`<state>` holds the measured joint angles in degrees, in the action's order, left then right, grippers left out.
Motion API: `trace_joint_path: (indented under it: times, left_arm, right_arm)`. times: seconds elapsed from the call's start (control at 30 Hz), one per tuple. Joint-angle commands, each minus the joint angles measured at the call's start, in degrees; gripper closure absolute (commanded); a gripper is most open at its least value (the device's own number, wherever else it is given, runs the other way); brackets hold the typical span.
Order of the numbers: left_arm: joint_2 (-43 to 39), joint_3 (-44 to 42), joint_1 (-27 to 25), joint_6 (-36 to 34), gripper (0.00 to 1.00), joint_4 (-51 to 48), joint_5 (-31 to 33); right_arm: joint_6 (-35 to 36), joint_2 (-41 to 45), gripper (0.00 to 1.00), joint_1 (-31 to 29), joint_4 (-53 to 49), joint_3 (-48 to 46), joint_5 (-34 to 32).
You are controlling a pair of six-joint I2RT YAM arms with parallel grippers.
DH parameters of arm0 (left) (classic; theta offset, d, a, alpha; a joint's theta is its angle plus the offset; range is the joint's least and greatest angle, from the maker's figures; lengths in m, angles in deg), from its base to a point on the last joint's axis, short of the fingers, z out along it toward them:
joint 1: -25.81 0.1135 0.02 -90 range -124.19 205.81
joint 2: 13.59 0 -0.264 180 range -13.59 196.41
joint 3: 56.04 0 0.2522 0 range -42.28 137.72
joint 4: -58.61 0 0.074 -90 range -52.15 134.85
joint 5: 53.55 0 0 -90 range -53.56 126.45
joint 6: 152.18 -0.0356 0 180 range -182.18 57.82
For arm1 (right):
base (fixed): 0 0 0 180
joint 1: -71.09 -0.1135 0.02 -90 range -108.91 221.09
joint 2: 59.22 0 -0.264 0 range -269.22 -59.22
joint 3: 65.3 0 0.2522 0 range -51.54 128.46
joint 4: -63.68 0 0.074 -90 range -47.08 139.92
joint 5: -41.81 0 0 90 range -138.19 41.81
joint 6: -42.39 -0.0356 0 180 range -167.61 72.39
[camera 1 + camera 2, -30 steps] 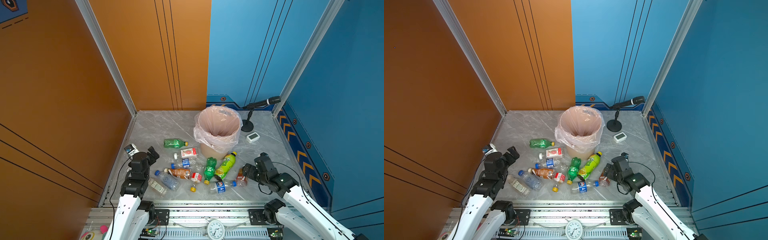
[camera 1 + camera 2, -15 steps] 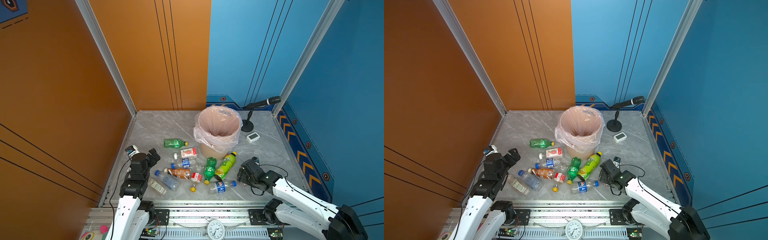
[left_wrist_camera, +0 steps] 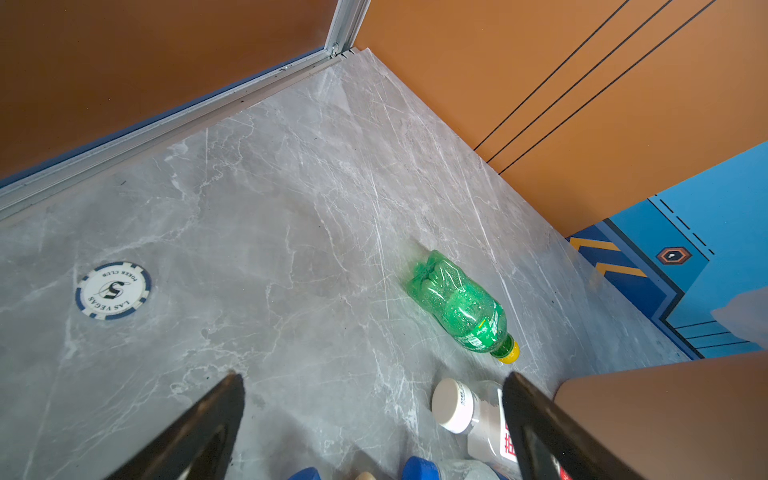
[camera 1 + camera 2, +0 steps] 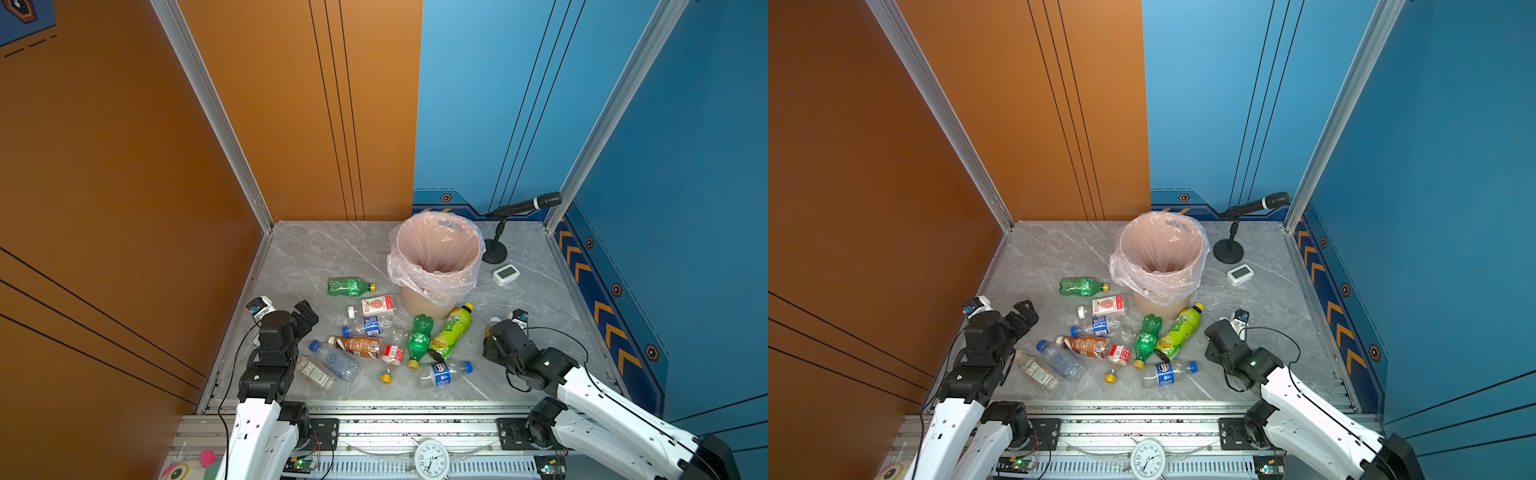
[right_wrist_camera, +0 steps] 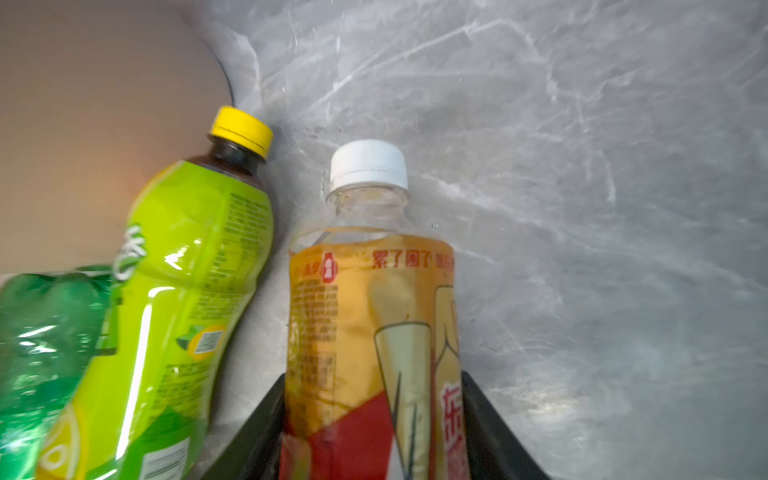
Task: Put the plastic bottles in the bin
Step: 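Lift the juice bottle with the right gripper over the bin, then release the juice bottle into the bin and withdraw the right gripper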
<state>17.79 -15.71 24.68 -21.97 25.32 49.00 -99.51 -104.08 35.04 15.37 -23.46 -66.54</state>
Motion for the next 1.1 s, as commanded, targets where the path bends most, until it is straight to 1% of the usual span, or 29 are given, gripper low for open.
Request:
trace_joint_path:
  times: [0.0,0.07,0.17,0.27,0.4,0.43,0.53,0.63,0.73,0.83,1.07]
  left_arm:
    - [-1.32,0.09,0.42,0.39,0.02,-3.23,-1.85]
    - [-2.25,-0.05,0.47,0.23,0.02,-4.71,-2.33]
    - [-3.94,-0.17,0.49,0.31,0.02,-7.18,-2.79]
    - [-5.88,-0.44,0.58,0.47,0.02,-9.31,-2.81]
    - [-8.46,-1.27,0.6,1.49,0.02,-10.93,-3.11]
    - [-9.14,-1.53,0.66,1.84,0.02,-11.3,-3.29]
    - [-10.47,-1.8,0.68,2.55,0.02,-12.6,-3.54]
    - [-11.23,-1.71,0.65,3.12,0.02,-13.91,-3.65]
    - [-11.77,-1.63,0.75,3.77,0.01,-14.71,-3.95]
    - [-12.03,-1.77,0.76,4.01,0.0,-14.97,-4.15]
    - [-11.49,-1.35,0.83,4.27,0.0,-15.4,-4.21]
  right_arm:
    - [5.36,5.17,0.51,1.28,-5.87,8.0,-8.51]
    - [8.85,6.21,0.51,2.03,-5.7,12.99,-10.96]
    - [15.04,4.31,0.52,2.04,-1.67,20.91,-12.74]
    - [21.76,-1.2,0.51,0.42,5.01,28.74,-12.68]
    - [30.8,-11.83,0.5,-3.53,14.98,38.51,-11.69]
    - [32.3,-14.99,0.5,-3.76,17.02,40.91,-11.06]
    - [34.95,-24.03,0.5,-3.76,20.72,48.42,-6.16]
    - [35.9,-32.34,0.49,-3.49,21.88,54.14,-2.4]
    - [36.74,-38.09,0.49,-2.84,22.28,56.97,-0.64]
    - [37.3,-41.09,0.49,-2.16,22.34,57.69,0.86]
    - [36.51,-42.05,0.47,-1.39,23.39,56.47,2.33]
